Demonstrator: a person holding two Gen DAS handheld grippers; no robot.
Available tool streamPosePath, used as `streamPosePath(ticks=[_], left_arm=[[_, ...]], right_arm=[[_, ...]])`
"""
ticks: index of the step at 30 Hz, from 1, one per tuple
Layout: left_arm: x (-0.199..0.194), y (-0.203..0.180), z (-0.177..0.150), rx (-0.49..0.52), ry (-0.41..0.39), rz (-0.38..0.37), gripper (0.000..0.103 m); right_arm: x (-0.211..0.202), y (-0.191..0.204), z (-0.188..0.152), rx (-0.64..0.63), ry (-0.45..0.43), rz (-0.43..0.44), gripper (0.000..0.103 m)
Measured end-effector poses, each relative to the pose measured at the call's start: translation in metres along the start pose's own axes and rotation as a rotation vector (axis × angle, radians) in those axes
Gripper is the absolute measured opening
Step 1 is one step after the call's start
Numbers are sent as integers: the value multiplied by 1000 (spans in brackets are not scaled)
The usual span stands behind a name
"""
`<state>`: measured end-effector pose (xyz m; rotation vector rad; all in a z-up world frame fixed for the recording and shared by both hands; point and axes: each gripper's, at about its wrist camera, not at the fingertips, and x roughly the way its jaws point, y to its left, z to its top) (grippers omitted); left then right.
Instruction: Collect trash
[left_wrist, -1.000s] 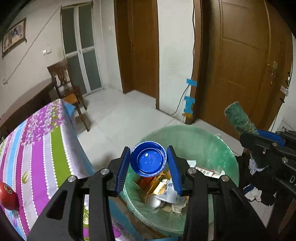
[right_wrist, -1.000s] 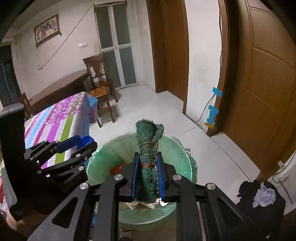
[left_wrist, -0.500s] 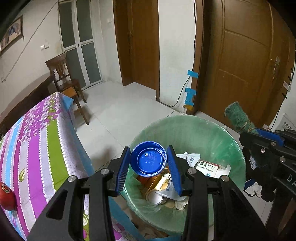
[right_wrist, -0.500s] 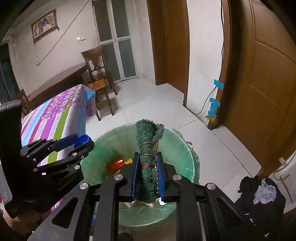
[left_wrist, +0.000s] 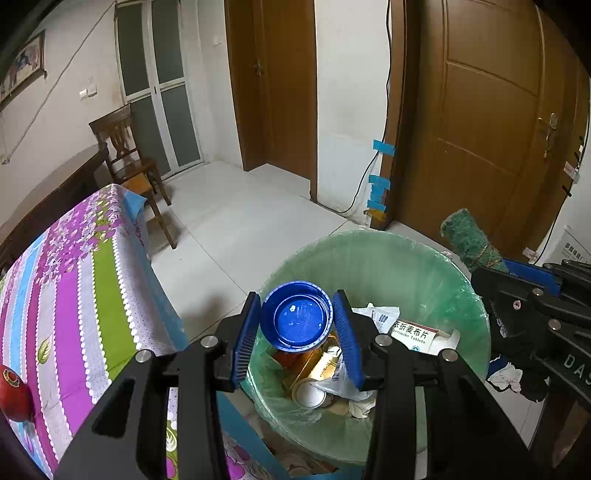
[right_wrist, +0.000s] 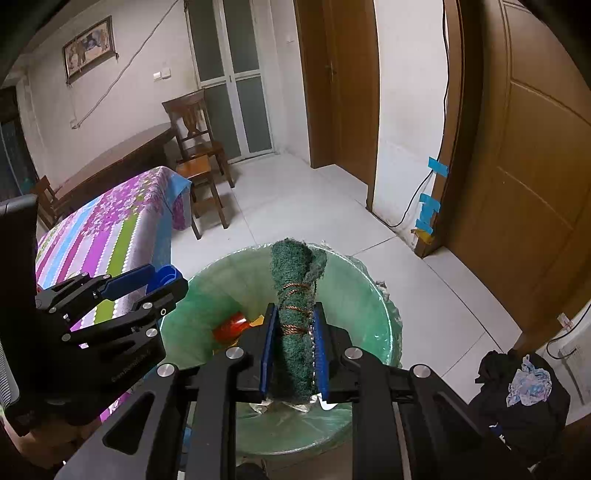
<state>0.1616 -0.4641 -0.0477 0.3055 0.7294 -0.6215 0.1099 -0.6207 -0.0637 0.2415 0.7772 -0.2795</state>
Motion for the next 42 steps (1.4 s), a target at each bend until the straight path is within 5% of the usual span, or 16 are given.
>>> streamPosePath(ticks=[5, 6, 9, 14, 16, 21, 29, 42], left_arm=[[2, 0, 0, 9, 5, 1, 40], [3, -1, 0, 13, 6, 9, 41], [5, 0, -2, 6, 3, 13, 72], [-1, 1, -4, 11, -2, 3, 84], [-9, 3, -5, 7, -20, -9, 92], [-50, 22, -16, -4, -109, -17, 97], [-114, 62, -60, -39, -217, -56, 97], [-156, 73, -106, 1, -288, -35, 98]], right_arm=[[2, 0, 0, 4, -2, 6, 24], [2, -2, -1, 7, -4, 10, 35], [0, -2, -3, 15, -18, 14, 52], [-16, 0, -8, 12, -57, 14, 63], [-30, 3, -13, 6, -90, 7, 77], [-88, 11, -44, -2, -245, -10, 94], [-165, 40, -105, -54, -378, -10, 98], [-199, 82, -178, -40, -451, -18, 98]])
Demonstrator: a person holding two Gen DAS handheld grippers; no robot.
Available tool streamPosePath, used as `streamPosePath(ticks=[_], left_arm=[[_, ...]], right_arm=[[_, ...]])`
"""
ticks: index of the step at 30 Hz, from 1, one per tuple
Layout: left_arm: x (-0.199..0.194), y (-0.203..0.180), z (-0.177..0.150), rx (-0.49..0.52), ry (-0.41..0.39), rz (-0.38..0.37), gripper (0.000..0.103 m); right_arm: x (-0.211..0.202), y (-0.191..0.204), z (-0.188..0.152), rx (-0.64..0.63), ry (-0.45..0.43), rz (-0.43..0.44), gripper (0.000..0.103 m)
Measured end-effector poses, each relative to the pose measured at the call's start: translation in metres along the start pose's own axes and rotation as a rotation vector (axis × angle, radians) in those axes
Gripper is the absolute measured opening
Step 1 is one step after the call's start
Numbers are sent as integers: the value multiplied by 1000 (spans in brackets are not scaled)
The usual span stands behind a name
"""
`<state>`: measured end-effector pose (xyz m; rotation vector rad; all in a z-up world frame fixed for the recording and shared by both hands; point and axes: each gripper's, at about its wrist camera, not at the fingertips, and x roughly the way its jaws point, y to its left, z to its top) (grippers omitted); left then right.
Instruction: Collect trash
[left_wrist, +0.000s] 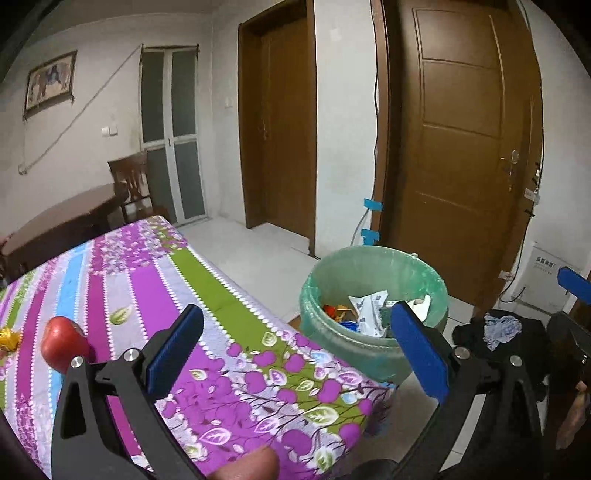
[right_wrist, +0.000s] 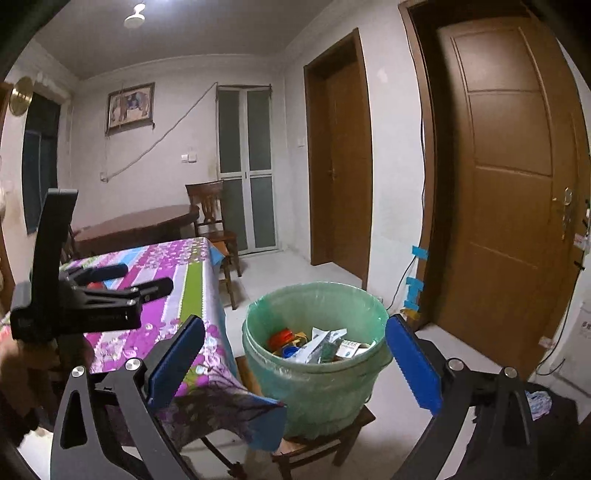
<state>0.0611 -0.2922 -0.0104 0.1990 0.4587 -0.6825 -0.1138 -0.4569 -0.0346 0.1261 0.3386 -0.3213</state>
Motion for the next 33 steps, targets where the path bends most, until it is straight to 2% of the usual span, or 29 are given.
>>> streamPosePath(ticks=[5, 19, 26, 30, 33], left_arm=[[-11, -2, -4, 5, -14, -6, 98], [-14, -15, -16, 24, 11, -32, 98], [-14, -13, -20, 23, -5, -4, 98], [-18, -15, -25, 30, -36, 33, 98], [-21, -16, -25, 31, -46, 33, 97]], right_arm=[[-8, -1, -6, 31, 4, 0, 98], [-10, -12, -6, 70, 18, -10, 98], [-14, -14, -2, 86, -5, -25, 98], [-11, -14, -1, 89, 6, -26, 98], [-8, -14, 0, 97, 16, -16, 98]])
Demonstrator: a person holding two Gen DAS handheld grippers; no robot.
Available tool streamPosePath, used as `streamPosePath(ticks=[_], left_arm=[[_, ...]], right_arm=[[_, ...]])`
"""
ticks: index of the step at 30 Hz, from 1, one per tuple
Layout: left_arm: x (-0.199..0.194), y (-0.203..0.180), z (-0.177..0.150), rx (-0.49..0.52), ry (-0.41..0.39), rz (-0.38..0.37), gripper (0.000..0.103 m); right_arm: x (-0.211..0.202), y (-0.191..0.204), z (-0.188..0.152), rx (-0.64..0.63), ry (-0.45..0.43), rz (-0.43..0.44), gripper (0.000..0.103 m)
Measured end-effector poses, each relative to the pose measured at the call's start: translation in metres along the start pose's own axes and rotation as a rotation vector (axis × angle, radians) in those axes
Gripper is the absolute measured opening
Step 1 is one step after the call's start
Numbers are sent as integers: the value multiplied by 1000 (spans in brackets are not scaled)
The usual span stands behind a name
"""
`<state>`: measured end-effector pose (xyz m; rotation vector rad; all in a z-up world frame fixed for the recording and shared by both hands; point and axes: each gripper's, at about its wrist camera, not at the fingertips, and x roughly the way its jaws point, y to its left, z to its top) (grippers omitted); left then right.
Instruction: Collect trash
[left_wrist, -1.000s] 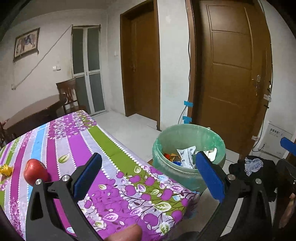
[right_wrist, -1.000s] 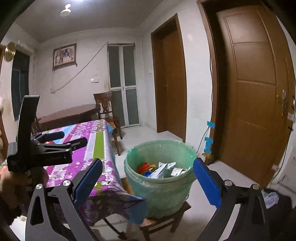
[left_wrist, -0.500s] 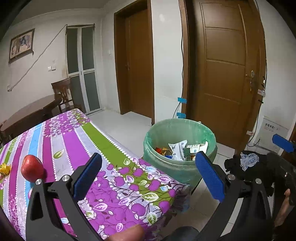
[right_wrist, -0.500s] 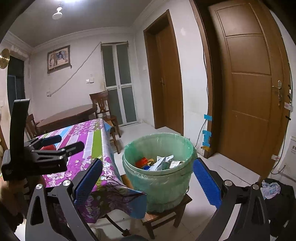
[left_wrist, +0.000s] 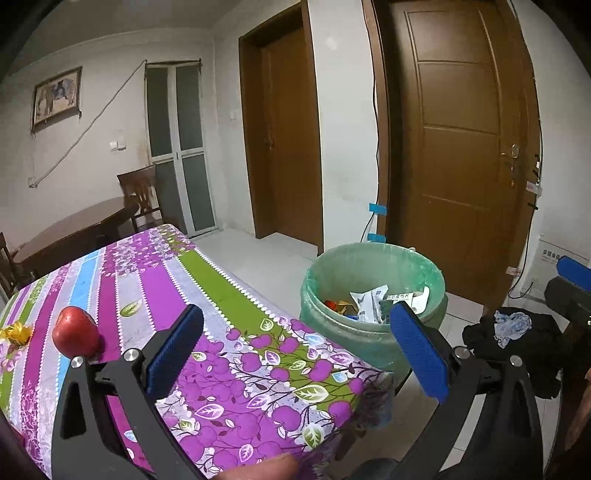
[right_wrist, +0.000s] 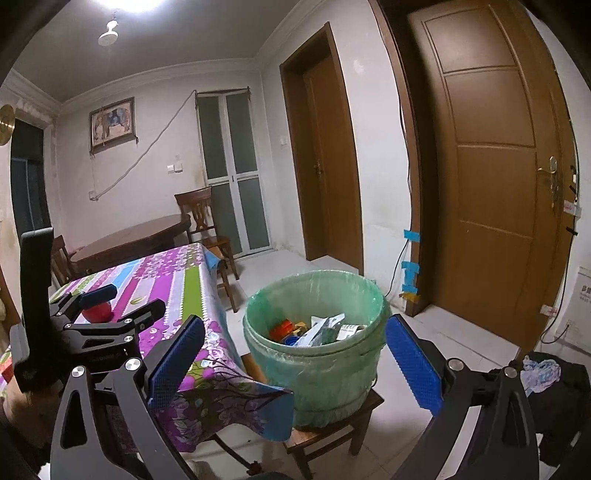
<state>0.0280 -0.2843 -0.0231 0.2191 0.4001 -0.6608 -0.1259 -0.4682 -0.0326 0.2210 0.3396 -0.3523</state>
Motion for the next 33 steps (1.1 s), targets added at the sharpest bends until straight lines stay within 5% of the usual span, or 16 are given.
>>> streamPosePath(ticks=[33], left_arm=[[-1, -28, -1, 108, 3, -125, 97]], right_arm=[[6, -16, -2, 11, 18, -43, 98]])
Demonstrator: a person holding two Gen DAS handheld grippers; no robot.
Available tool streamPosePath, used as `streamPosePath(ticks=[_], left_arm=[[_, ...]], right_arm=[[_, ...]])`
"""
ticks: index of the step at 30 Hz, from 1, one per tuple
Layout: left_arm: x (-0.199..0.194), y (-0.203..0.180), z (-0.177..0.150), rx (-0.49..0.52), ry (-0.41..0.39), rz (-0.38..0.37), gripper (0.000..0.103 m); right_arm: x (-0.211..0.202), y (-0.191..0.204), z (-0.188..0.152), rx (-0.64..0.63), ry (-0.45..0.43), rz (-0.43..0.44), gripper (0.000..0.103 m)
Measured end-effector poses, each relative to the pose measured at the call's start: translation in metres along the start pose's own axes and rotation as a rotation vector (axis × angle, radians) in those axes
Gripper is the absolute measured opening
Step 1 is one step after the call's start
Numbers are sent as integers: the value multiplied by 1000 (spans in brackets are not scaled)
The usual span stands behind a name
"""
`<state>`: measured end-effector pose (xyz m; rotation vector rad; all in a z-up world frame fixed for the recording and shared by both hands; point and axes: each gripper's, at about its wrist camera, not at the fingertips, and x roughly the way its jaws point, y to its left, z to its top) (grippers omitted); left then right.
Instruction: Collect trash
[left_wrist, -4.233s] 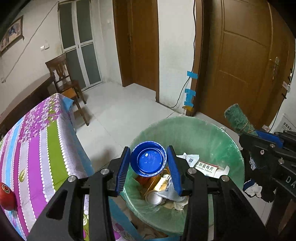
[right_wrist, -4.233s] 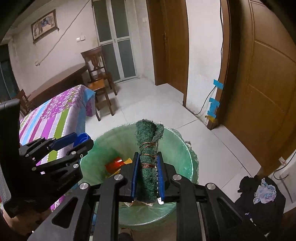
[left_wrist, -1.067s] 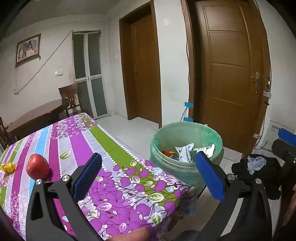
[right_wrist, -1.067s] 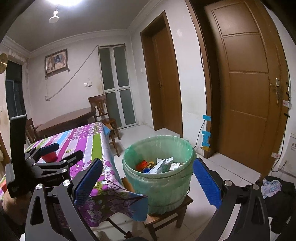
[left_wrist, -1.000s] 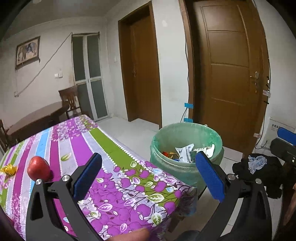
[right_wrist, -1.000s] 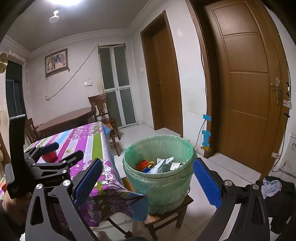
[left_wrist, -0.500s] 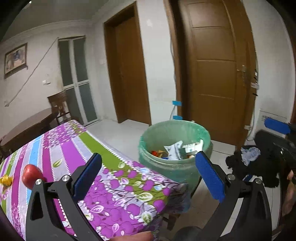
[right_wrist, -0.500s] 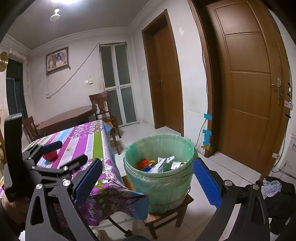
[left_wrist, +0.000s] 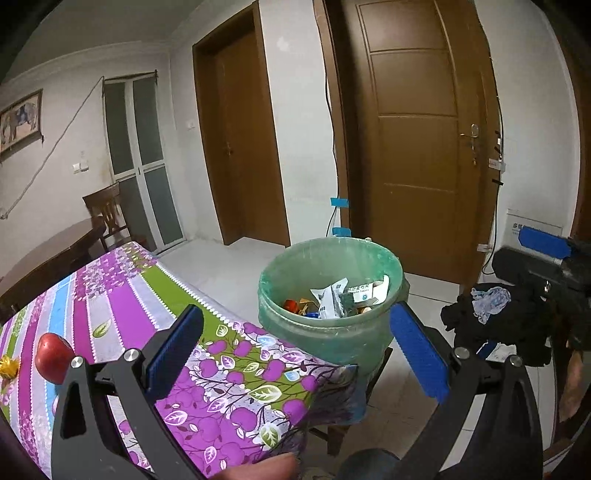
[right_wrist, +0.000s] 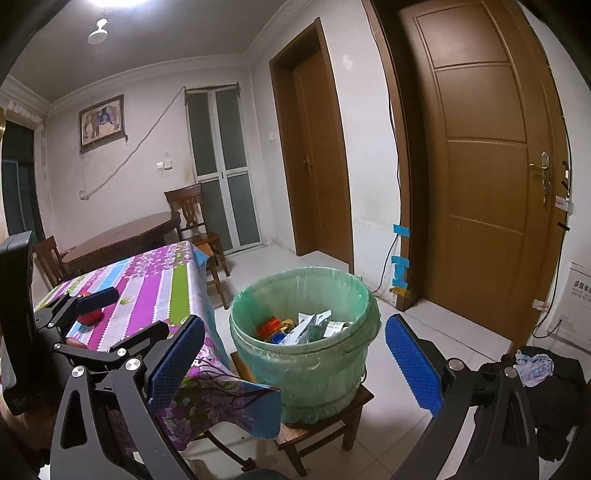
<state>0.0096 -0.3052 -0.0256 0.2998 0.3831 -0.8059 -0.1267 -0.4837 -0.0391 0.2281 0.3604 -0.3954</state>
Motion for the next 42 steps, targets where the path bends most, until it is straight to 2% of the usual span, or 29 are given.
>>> streamPosePath(ticks=[8, 14, 19, 30, 42], left_arm=[[-2, 3, 5, -23, -5, 3, 97], [-6, 2, 5, -21, -7, -10, 97], [-7, 3, 5, -23, -5, -8, 97], [-4, 3, 7, -36, 3, -26, 97], [-2, 4, 6, -39, 20, -9, 97]], right_arm=[[1, -2, -6, -19, -16, 6, 98], [8, -12, -12, -26, -1, -35, 98], [4, -26, -12, -25, -23, -59, 98], [4, -18, -11, -45, -23, -23, 98], [7, -14, -11, -60, -9, -2, 98]])
